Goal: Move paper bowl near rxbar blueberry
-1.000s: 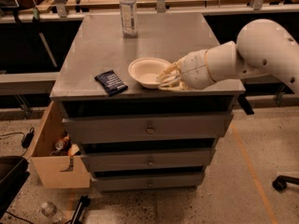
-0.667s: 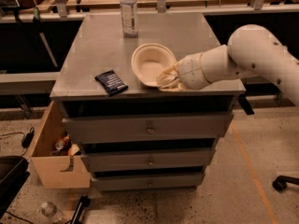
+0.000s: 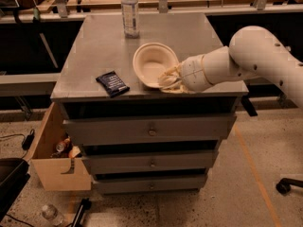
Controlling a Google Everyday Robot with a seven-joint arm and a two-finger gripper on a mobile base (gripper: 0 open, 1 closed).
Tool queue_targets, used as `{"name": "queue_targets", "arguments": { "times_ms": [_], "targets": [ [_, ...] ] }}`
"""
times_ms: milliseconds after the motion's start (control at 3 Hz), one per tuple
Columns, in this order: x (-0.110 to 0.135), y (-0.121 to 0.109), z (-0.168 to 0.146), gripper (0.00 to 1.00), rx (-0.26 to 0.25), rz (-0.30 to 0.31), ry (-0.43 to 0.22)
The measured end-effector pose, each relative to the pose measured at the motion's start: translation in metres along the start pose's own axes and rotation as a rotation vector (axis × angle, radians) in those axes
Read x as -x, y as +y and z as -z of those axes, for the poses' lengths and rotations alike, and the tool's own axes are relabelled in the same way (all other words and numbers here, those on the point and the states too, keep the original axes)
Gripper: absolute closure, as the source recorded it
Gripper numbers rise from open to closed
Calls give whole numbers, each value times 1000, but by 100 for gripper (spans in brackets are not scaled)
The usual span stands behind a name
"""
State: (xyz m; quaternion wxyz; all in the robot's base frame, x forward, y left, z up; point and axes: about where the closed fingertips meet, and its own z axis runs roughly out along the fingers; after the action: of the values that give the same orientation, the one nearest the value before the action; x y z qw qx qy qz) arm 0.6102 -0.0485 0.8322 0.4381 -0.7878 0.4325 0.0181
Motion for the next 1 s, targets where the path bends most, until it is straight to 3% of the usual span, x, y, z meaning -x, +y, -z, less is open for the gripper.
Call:
{"name": "queue_targets", "arguments": {
  "times_ms": [667, 1000],
  "targets": [
    [2, 1, -4, 5, 6, 2, -7],
    [5, -3, -2, 0, 7, 2, -8]
  ]
}}
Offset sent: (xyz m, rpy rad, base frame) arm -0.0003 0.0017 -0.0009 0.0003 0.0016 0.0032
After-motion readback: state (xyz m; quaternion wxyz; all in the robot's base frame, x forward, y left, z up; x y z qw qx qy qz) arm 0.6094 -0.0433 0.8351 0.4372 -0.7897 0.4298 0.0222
